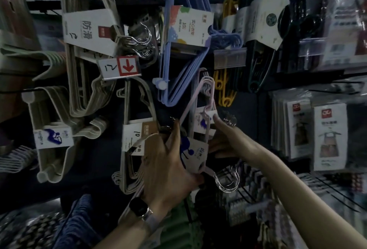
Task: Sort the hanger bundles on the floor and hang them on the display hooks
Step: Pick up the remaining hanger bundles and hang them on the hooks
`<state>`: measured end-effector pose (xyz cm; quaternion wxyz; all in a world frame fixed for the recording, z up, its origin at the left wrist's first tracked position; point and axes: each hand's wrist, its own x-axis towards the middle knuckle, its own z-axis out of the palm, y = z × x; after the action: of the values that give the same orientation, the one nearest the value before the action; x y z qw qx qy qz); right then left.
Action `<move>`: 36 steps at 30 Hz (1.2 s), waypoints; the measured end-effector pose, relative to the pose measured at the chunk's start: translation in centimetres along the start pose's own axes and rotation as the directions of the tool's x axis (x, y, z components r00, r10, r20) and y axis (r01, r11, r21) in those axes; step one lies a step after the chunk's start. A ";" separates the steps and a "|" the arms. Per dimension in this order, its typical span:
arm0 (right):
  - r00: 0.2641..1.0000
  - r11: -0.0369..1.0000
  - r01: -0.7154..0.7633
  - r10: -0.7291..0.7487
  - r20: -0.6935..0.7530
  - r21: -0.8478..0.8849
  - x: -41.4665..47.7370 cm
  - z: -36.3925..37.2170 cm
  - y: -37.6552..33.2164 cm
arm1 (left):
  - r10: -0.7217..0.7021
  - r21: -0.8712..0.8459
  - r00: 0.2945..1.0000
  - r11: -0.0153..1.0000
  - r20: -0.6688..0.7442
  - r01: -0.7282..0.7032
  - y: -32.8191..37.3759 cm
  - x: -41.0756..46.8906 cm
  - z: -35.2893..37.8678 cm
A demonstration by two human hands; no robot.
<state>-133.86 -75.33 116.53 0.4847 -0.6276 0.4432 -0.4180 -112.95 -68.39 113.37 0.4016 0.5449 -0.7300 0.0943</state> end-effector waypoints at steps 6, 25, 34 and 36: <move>0.939 0.977 0.171 -0.200 -0.280 -0.125 -1.9 1.2 0.3 | 0.056 0.003 0.998 0.998 0.038 -0.057 3.0 0.7 2.5; 0.765 0.851 0.262 -0.471 -0.440 -0.454 -2.9 -1.5 -4.1 | 0.154 0.006 0.985 0.988 -0.081 -0.154 6.8 2.8 3.5; 0.780 0.865 0.337 -0.478 -0.405 -0.372 -3.0 -1.8 -3.8 | 0.158 0.003 0.985 0.987 -0.074 -0.158 7.4 1.9 2.6; 0.794 0.863 0.335 -0.475 -0.380 -0.379 -2.7 -1.9 -4.0 | 0.135 0.005 0.990 0.991 -0.043 -0.135 7.3 2.1 2.5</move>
<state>-135.80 -72.60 120.49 0.1653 -0.6554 0.4553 -0.5796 -120.76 -68.48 115.30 0.4096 0.4923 -0.7563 0.1337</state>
